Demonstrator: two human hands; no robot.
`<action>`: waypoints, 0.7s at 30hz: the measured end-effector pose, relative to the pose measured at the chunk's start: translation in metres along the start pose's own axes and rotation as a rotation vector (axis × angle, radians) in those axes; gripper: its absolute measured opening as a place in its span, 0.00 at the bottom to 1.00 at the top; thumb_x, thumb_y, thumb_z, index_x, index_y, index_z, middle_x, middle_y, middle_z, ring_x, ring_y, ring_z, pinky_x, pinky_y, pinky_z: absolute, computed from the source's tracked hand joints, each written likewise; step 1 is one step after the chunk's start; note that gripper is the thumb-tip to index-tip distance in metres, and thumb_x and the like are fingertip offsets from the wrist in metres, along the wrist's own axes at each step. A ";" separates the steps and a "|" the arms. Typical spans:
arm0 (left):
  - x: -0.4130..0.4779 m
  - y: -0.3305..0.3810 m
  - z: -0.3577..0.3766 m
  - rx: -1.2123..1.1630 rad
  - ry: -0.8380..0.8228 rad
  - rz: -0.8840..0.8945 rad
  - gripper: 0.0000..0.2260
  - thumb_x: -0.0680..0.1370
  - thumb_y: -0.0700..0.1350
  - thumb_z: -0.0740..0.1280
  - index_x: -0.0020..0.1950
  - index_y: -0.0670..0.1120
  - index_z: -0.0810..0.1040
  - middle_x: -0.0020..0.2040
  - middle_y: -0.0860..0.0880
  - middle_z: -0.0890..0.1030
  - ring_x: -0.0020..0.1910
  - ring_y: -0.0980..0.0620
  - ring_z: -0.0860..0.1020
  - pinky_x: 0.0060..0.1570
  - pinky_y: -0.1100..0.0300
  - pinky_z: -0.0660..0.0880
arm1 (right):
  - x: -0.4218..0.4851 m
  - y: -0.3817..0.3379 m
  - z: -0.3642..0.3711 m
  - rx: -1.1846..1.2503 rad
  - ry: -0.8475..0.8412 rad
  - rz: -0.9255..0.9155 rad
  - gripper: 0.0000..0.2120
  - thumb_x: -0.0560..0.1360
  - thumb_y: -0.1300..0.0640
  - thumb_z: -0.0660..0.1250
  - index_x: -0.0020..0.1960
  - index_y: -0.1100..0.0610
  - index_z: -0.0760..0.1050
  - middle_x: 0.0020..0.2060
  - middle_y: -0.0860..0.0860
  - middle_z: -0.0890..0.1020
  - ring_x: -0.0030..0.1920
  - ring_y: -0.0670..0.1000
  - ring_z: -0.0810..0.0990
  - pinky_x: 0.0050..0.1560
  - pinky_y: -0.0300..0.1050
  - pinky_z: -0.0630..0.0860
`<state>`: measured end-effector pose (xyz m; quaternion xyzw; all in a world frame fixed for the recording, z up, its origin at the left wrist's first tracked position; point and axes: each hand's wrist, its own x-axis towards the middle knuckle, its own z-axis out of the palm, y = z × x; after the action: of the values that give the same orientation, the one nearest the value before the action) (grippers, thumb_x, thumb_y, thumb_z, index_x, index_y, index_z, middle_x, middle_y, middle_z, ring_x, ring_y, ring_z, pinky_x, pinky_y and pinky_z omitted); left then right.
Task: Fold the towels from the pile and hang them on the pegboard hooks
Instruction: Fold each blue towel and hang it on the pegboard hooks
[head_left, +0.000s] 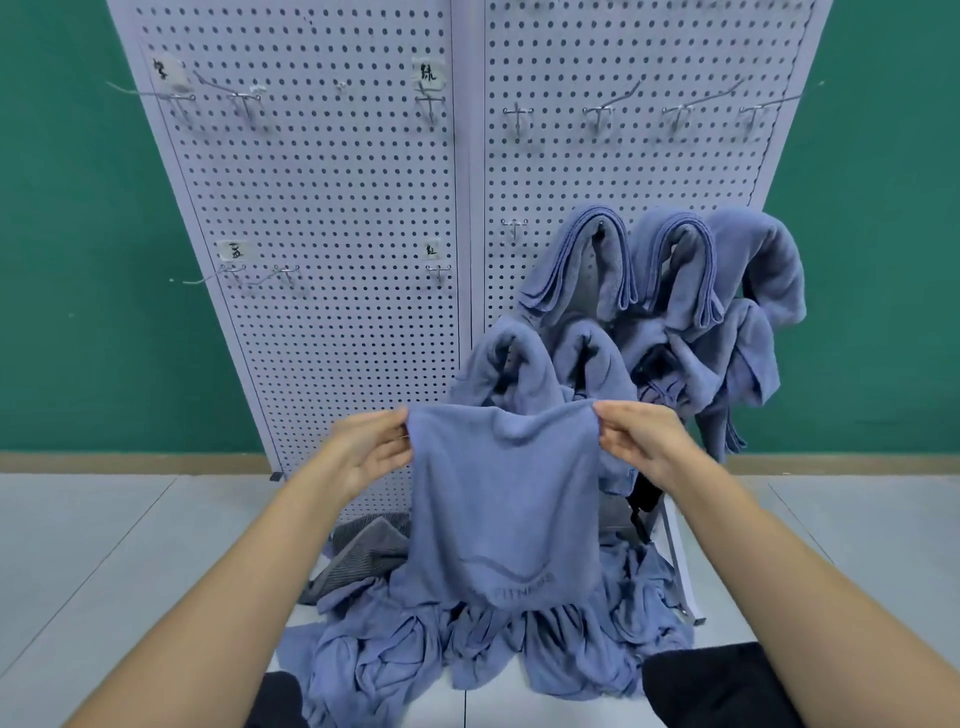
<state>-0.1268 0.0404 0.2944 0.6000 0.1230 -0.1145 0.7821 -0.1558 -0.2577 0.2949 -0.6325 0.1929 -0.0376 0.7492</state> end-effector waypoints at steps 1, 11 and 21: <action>-0.004 -0.007 0.010 0.038 0.007 0.039 0.03 0.77 0.39 0.68 0.48 0.39 0.78 0.44 0.42 0.82 0.43 0.48 0.81 0.43 0.57 0.80 | -0.003 0.007 0.009 -0.020 -0.003 -0.021 0.01 0.74 0.64 0.70 0.44 0.61 0.79 0.23 0.48 0.78 0.23 0.43 0.75 0.29 0.34 0.77; -0.020 -0.036 0.071 0.225 0.060 0.317 0.03 0.76 0.42 0.70 0.46 0.43 0.83 0.41 0.47 0.84 0.40 0.53 0.83 0.41 0.63 0.81 | -0.031 0.022 0.077 -0.175 -0.144 -0.228 0.04 0.72 0.63 0.73 0.40 0.60 0.80 0.28 0.52 0.78 0.28 0.46 0.74 0.34 0.36 0.77; -0.022 -0.039 0.060 0.335 -0.034 0.379 0.09 0.73 0.43 0.73 0.52 0.43 0.83 0.43 0.49 0.85 0.39 0.60 0.81 0.37 0.69 0.75 | -0.042 0.024 0.070 -0.047 -0.404 -0.130 0.10 0.79 0.66 0.62 0.54 0.64 0.80 0.48 0.59 0.84 0.47 0.51 0.83 0.51 0.40 0.81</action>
<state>-0.1567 -0.0266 0.2807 0.7316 -0.0254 0.0053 0.6812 -0.1753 -0.1750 0.2904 -0.6557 -0.0019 0.0463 0.7536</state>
